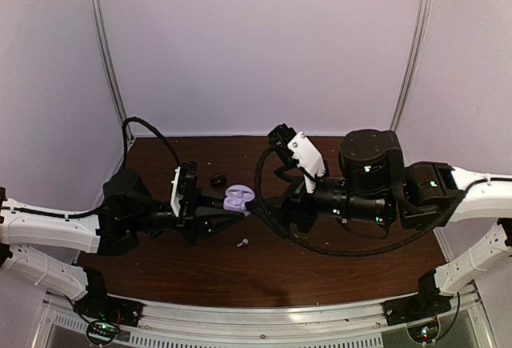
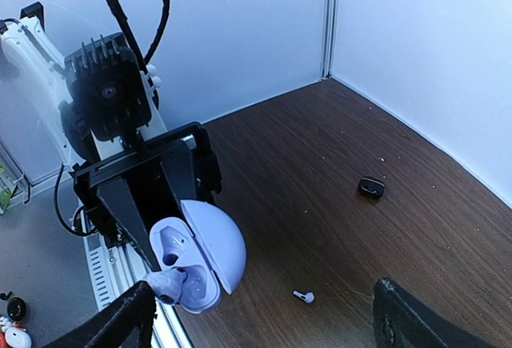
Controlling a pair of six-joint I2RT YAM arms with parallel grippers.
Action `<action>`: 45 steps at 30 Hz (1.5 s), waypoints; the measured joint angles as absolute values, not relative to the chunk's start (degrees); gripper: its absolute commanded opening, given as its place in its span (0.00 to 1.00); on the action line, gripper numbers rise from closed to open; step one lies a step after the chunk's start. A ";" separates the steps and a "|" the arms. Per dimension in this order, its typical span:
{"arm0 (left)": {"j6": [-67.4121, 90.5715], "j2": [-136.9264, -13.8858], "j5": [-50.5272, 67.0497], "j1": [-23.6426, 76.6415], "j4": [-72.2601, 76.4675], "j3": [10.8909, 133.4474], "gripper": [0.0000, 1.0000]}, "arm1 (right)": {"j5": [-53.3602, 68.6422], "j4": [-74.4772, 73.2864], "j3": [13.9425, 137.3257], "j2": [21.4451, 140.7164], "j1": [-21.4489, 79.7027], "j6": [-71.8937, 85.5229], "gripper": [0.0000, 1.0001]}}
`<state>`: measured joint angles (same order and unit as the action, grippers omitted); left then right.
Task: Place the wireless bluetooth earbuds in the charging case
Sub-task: Adjust the right earbud in the right side groove of the charging case, then adjust the left earbud at the center of the board.
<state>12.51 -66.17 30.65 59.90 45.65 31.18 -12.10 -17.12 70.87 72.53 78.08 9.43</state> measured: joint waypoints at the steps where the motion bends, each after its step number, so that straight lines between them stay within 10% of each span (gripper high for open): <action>1: 12.49 -66.17 30.65 59.81 45.58 31.18 0.00 | -12.01 -17.17 70.87 72.53 78.00 9.45 0.93; 45: 20.38 -60.45 21.34 51.44 38.74 29.36 0.00 | -3.42 -20.29 66.57 66.92 69.23 9.96 0.89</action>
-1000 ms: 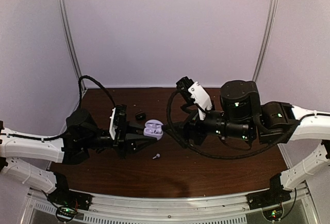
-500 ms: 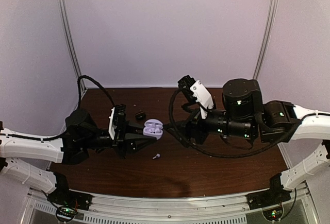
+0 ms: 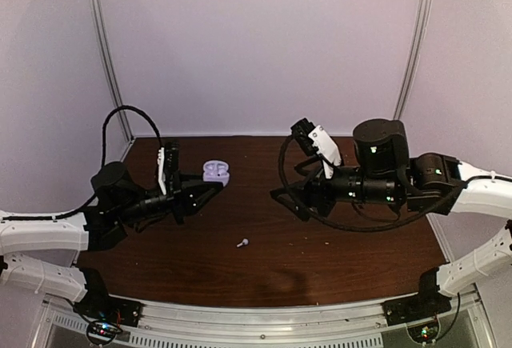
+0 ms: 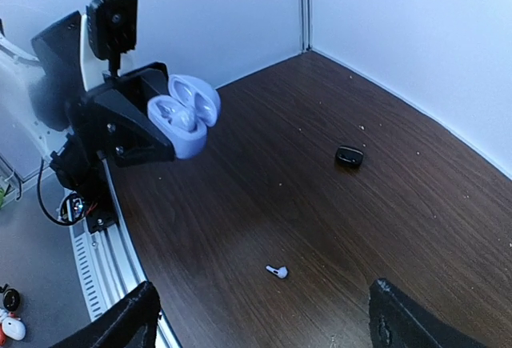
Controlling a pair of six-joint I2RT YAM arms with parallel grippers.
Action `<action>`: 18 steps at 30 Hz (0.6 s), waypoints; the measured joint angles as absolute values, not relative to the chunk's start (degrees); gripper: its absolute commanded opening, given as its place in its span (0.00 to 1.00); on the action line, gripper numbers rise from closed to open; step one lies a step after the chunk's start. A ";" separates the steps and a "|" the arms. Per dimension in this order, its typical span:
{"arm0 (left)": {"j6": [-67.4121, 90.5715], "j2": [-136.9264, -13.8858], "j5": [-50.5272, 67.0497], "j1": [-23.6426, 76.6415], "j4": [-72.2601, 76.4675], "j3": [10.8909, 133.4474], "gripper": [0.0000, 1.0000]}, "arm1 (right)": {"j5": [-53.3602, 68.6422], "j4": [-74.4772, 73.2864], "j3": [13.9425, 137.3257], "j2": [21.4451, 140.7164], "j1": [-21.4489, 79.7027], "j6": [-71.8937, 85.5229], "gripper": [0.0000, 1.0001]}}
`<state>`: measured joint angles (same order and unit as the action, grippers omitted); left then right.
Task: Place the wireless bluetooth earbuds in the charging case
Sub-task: Adjust the left earbud at the center of the board.
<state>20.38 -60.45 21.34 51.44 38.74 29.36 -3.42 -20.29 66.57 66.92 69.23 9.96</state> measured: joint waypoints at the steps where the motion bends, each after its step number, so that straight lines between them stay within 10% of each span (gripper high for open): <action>1: 21.47 -59.86 20.93 50.39 38.28 28.93 0.00 | -2.35 -20.47 66.30 67.64 67.83 10.11 0.88; 18: 26.26 -51.37 13.87 48.05 35.70 22.50 0.00 | 15.11 -5.50 56.03 91.59 58.15 25.02 0.63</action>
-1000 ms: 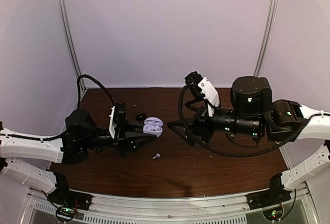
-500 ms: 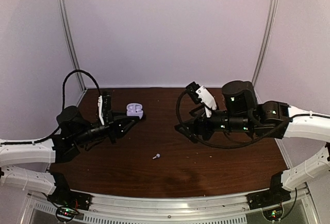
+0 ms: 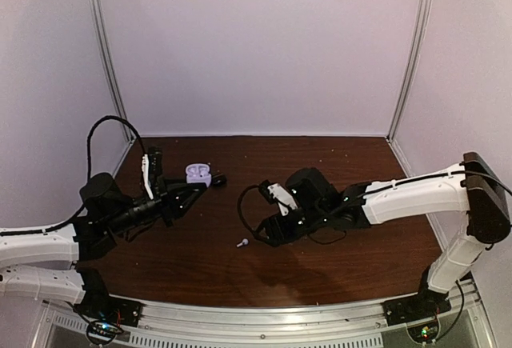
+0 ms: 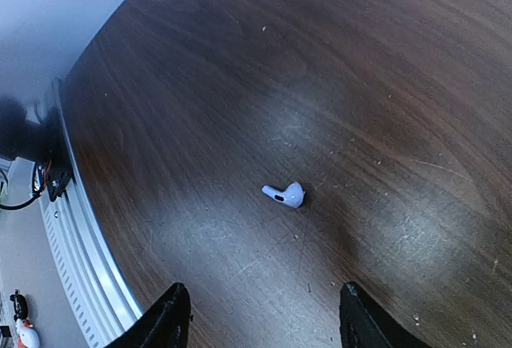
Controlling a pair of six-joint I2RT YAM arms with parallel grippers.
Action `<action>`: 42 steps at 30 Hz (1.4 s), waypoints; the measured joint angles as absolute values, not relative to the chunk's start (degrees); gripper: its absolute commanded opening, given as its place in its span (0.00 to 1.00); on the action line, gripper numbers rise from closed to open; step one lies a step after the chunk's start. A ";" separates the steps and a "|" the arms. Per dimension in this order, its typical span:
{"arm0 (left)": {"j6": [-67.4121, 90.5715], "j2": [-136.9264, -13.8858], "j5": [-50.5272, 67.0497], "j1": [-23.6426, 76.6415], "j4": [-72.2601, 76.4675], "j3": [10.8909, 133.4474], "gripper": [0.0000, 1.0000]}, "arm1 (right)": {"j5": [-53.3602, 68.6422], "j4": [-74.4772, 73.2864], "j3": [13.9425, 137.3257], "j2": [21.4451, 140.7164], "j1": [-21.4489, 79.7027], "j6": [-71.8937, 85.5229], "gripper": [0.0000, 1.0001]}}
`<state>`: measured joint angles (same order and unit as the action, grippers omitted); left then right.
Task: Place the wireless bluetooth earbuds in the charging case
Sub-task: Adjust the left earbud at the center of the board.
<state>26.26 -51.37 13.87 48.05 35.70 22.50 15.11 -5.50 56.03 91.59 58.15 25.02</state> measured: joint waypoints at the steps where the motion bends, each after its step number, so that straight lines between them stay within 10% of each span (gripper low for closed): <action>1: 26.26 -51.33 13.72 48.05 35.57 22.48 0.00 | 15.84 -5.41 56.66 93.38 58.15 25.54 0.62; 42: 22.39 -49.36 12.84 48.05 34.11 21.87 0.00 | 21.08 -11.92 82.00 122.08 58.15 20.91 0.51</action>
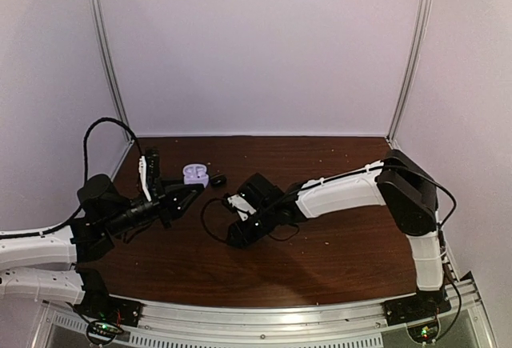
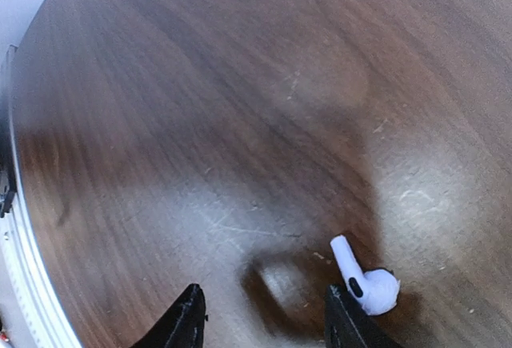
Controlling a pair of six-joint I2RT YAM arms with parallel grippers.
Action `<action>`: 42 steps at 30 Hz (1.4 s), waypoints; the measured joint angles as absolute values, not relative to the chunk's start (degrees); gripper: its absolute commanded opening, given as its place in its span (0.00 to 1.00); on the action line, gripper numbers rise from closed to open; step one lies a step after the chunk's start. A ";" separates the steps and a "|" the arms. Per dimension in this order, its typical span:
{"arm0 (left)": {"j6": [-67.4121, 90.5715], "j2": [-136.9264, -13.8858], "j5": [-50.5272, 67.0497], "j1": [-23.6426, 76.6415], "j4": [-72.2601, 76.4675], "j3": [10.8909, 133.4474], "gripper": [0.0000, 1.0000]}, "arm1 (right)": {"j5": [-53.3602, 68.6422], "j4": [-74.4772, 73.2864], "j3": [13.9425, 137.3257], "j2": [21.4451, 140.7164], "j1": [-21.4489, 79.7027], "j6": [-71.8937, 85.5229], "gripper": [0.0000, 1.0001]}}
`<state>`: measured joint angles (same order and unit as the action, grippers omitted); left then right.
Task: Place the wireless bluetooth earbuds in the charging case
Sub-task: Adjust the left earbud at the center of the board, then move the left earbud to the center of the board.
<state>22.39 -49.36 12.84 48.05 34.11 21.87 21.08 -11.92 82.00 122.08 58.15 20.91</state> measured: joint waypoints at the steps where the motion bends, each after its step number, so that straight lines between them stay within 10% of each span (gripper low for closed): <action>1: 22.35 -49.32 12.84 48.05 34.09 21.87 0.00 | 19.73 -12.86 82.48 122.15 58.15 20.64 0.51; 42: 20.88 -47.94 12.51 48.05 31.62 21.87 0.00 | 12.32 -18.22 85.54 121.19 56.07 14.35 0.40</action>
